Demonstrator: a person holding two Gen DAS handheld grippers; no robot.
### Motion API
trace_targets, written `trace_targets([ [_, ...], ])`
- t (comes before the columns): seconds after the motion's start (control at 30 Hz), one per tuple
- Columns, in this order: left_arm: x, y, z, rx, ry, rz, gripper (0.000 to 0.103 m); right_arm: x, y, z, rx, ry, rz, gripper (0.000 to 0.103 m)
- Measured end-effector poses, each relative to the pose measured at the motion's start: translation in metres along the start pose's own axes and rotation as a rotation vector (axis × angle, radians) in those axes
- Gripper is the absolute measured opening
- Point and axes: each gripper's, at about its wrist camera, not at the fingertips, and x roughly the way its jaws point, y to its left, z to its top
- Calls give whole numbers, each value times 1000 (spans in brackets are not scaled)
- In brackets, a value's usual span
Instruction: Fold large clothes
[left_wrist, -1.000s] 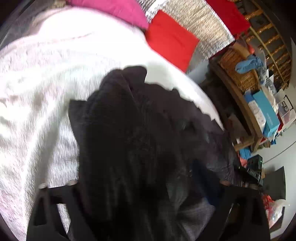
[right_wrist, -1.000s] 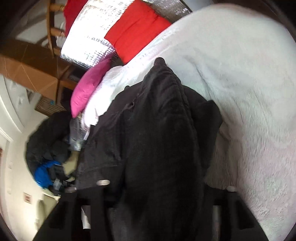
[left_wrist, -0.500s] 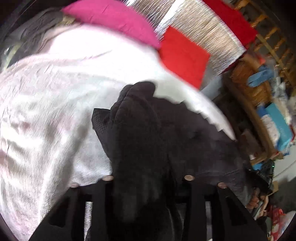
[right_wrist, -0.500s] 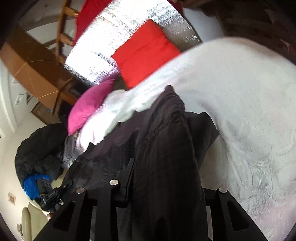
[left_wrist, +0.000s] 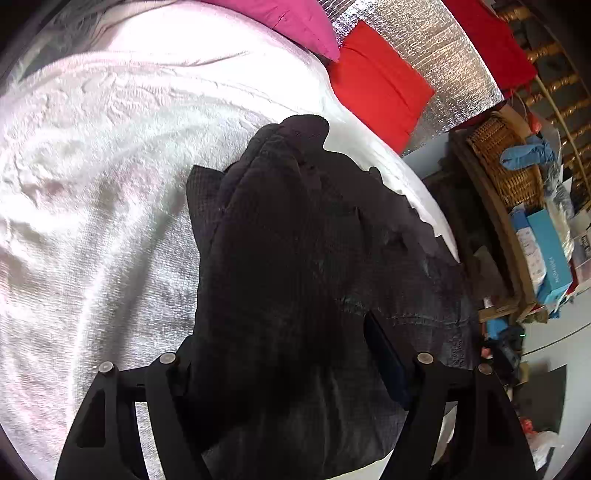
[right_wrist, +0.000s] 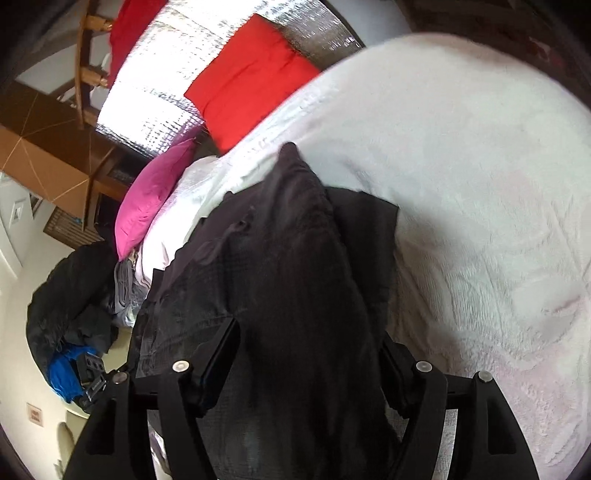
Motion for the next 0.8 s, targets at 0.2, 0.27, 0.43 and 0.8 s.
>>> trace_targets([
  [0.2,-1,-8,2,13,-69,5,36,12,22,-4,-82,-34,-66,50],
  [0.27,-6,-9,7,29,-97,1,32,2,35,-4,-121,-81,-68,41],
  [0.43,-26,-21,6,83,-173,-5,30,-15,50,-5,-157,-170,-38,39],
  [0.8,-4,-19,6,10,-77,151,71,-4,18,-4,-46,-38,-137,61],
])
